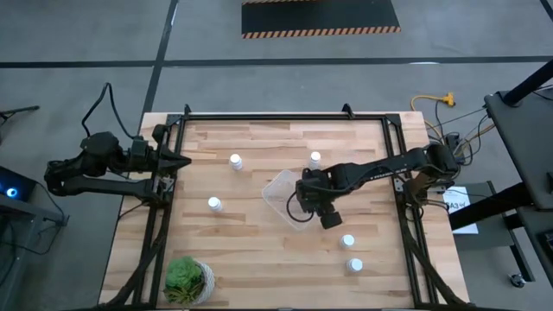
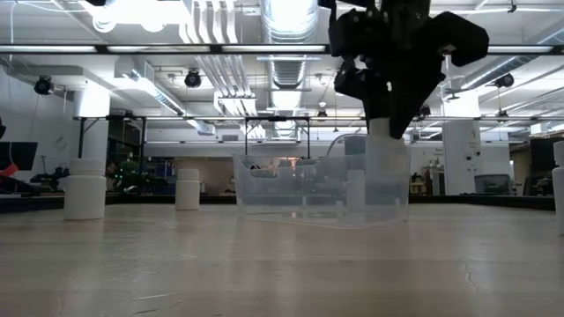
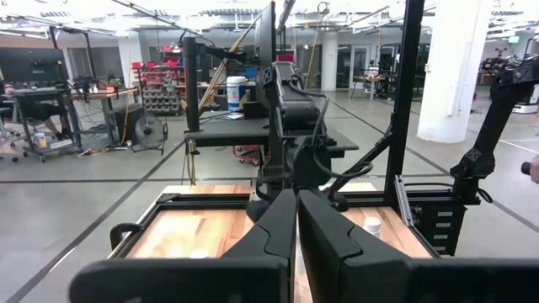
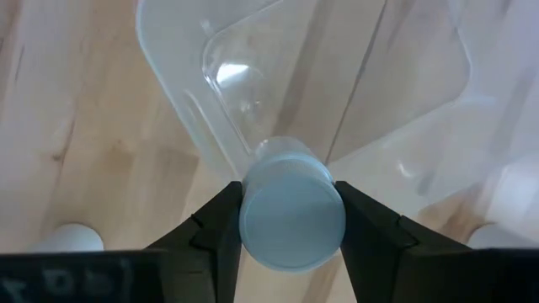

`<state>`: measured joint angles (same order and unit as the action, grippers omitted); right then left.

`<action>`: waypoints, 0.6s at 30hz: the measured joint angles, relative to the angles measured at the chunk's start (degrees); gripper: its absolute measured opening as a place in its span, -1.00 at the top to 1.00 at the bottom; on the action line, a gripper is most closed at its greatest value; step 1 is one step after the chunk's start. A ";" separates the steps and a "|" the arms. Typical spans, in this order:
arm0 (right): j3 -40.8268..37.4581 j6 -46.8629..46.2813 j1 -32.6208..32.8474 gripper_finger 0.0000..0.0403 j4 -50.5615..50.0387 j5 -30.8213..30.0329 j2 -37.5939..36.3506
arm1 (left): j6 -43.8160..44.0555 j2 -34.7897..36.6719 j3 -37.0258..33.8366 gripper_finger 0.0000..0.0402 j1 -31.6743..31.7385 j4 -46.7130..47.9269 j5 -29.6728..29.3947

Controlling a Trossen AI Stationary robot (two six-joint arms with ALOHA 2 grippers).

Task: Pick and place pill bottles into a basket
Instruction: Put the white pill bottle into the transparent bin

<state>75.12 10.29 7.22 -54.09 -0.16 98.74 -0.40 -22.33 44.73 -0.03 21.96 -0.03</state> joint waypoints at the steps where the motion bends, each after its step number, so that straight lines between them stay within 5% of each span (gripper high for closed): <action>1: -0.41 -0.07 0.00 0.28 0.31 0.02 -0.02 | 0.00 0.00 -0.02 1.00 0.00 0.00 0.00; 18: -4.48 1.40 -3.14 0.28 3.72 0.05 -0.15 | 0.00 0.00 0.00 1.00 0.02 0.00 0.02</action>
<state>70.64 11.69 4.09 -50.37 -0.12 98.59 -0.40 -22.33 44.73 -0.01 21.96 -0.01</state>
